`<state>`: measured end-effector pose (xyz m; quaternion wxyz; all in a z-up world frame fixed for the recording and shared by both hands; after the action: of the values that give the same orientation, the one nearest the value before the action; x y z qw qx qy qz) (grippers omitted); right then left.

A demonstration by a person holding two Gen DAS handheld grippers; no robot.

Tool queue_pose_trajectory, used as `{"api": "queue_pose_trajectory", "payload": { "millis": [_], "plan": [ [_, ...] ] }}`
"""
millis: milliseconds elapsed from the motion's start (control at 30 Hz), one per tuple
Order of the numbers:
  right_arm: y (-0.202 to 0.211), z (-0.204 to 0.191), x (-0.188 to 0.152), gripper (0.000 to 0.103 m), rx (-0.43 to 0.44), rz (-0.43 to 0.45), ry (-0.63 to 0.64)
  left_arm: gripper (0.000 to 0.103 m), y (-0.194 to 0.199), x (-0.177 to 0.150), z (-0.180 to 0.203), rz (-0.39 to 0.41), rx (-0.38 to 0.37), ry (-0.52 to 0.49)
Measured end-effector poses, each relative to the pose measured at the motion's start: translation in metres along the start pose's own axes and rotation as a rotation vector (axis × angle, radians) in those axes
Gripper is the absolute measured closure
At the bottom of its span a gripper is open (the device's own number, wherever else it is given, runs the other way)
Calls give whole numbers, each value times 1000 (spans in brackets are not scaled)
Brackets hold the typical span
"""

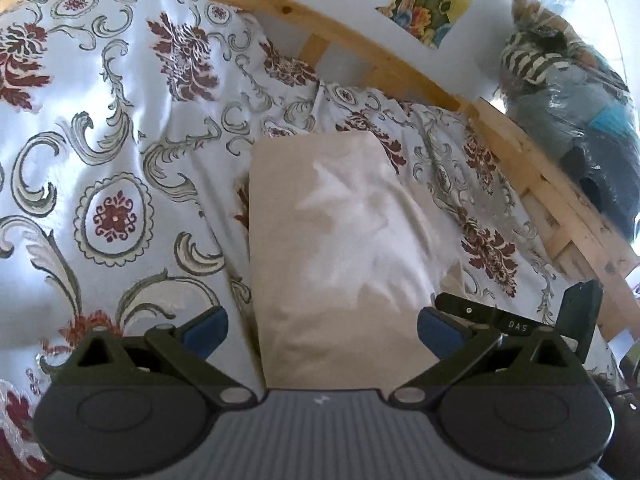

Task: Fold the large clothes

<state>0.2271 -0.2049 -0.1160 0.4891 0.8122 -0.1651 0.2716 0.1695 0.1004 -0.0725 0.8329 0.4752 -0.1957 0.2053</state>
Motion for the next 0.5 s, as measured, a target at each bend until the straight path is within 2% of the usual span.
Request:
{"api": "queue_pose_trajectory", "payload": {
  "millis": [133,233,333,500],
  "plan": [
    [0,-1,0,1,-7,5,4,10,-14,1,-3,-74,-35,2],
    [-1,-1,-1,1,-9,11,5,12,-25,1,-7,-126,-42,25],
    [0,-2,-1,3,-23,19,11,14,-26,2,-12,-140,-37,53],
    [1,-6,-2,17,-30,18,19,26,-29,8,-13,-174,-46,104]
  ]
}}
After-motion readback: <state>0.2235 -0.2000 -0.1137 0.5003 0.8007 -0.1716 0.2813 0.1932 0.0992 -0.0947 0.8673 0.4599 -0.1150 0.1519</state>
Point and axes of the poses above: each gripper's, at about its wrist camera, not at the fingertips, and y roughly against the way its jaws point, z to its right, x to its top, the point moved 2 cm from there along -y, roughly the way its jaws point, and after that the axes turned 11 degrees about -z, right-handed, at the moved point
